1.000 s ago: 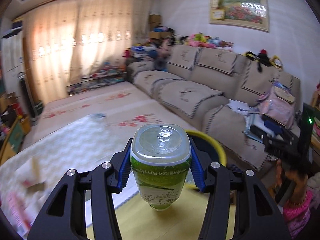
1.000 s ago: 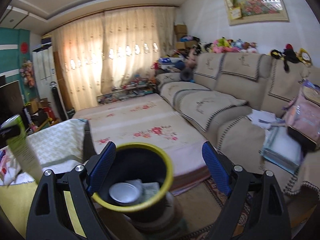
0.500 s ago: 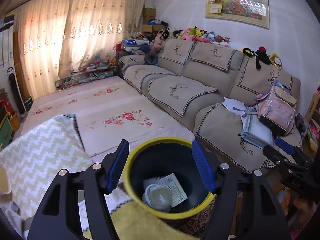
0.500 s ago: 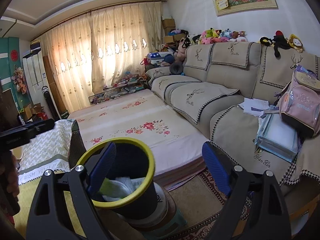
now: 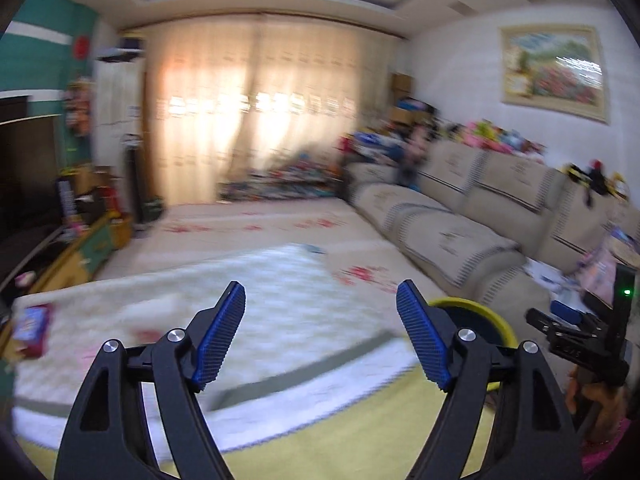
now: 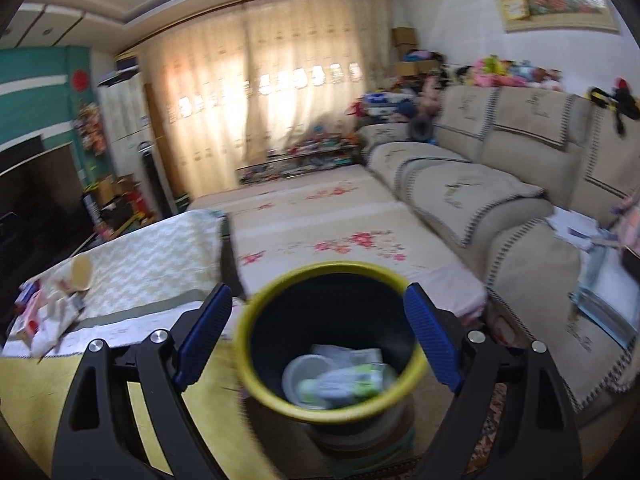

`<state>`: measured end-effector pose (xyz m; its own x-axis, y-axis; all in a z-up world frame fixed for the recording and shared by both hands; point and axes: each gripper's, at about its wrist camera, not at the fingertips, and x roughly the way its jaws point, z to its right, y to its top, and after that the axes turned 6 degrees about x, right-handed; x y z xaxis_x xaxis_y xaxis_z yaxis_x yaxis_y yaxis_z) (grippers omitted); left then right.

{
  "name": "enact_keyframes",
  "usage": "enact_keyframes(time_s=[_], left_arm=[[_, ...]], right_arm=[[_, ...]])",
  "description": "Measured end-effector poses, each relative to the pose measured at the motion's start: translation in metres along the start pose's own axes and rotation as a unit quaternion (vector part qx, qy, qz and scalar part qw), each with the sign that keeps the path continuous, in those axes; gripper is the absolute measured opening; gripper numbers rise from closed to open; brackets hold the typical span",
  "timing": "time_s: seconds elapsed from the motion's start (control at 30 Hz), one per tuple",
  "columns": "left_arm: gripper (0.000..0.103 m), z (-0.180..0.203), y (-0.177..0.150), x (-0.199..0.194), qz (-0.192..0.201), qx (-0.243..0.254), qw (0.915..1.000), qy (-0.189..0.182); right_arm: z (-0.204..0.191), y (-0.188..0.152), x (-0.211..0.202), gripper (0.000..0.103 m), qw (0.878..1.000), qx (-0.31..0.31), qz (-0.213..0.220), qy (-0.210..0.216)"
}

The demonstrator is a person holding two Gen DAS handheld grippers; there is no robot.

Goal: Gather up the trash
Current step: 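Reach the right gripper to the white cloth and pinch it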

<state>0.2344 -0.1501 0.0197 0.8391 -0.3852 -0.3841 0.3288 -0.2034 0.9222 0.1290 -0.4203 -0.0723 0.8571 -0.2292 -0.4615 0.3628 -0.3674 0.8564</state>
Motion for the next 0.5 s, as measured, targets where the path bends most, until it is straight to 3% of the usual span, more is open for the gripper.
enact_keyframes(time_s=[0.2, 0.4, 0.5], left_arm=[[0.078, -0.102, -0.027, -0.034, -0.008, -0.06, 0.9933, 0.098], [0.079, -0.193, -0.072, -0.043, -0.01, -0.121, 0.9728, 0.197], [0.079, -0.217, -0.09, -0.037, -0.013, -0.134, 0.9634, 0.231]], right_arm=[[-0.08, 0.004, 0.032, 0.083, 0.994, -0.05, -0.042, 0.092], [-0.168, 0.001, 0.052, 0.083, 0.976, -0.099, -0.08, 0.179], [-0.209, -0.005, 0.058, 0.083, 0.965, -0.12, -0.092, 0.216]])
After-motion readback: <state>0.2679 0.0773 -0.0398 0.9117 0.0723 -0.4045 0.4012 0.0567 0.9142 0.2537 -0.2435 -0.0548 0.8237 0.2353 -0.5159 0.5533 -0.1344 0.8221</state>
